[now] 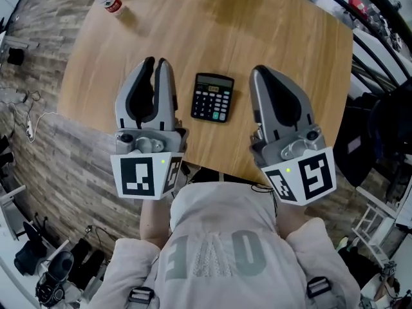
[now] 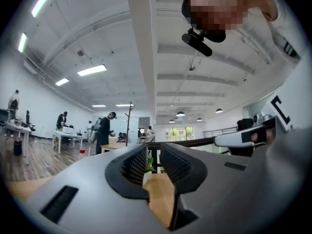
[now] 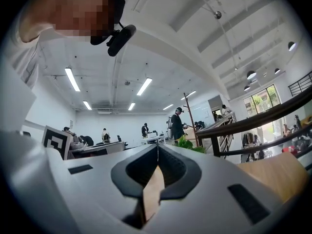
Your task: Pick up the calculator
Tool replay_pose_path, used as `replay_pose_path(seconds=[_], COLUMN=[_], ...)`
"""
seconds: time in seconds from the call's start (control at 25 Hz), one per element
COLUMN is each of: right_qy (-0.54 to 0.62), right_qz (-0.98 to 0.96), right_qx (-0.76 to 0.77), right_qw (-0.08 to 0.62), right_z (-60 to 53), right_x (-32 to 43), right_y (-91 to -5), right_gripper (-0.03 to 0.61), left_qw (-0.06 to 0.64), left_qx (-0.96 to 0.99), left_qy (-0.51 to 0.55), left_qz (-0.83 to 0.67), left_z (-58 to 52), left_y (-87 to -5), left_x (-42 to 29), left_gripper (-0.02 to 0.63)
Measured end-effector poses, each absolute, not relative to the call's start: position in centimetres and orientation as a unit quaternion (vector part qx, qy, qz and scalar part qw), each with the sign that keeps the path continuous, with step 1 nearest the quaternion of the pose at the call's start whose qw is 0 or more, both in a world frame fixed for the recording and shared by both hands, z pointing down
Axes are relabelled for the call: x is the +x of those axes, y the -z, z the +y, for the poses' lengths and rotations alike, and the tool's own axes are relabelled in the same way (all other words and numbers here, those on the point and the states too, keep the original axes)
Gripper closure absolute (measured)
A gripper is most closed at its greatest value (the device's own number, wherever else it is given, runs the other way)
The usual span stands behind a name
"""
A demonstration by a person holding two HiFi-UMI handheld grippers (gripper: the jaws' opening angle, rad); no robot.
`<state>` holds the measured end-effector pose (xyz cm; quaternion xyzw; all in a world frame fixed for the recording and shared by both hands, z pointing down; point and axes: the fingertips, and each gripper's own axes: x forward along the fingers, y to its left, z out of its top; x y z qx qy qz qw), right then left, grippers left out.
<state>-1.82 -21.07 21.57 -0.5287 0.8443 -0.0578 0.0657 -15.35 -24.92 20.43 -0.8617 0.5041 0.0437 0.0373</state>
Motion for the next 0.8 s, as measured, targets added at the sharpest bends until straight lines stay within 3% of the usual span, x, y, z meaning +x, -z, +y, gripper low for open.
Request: replay_pose_path(seconds=[0.28, 0.4, 0.6, 0.8], right_qy=[0.092, 0.107, 0.144, 0.178], right_qz=[0.835, 0.833, 0.827, 0.827], right_qx=[-0.540, -0.541, -0.542, -0.533], right_qw=[0.054, 0.045, 0.036, 0.023], right_z=[-21.8, -22.6, -23.8, -24.8], right_x=[-1.1, -0.4, 1.3, 1.4], right_y=[-24.1, -25.2, -27.9, -30.7], right_gripper=[0.558, 0.558, 0.558, 0.558], left_qw=[0.048, 0.037, 0.028, -0.030], left_qx=[-0.912, -0.943, -0.943, -0.871], left_qy=[0.040, 0.120, 0.332, 0.459], left_qz=[0.405, 0.309, -0.021, -0.171], left_z=[-29.2, -30.8, -28.5, -27.0], left_y=[-22.7, -25.7, -36.7, -44.7], left_x=[-12.9, -10.0, -5.1, -5.1], left_gripper=[0.354, 0.345, 0.345, 0.345])
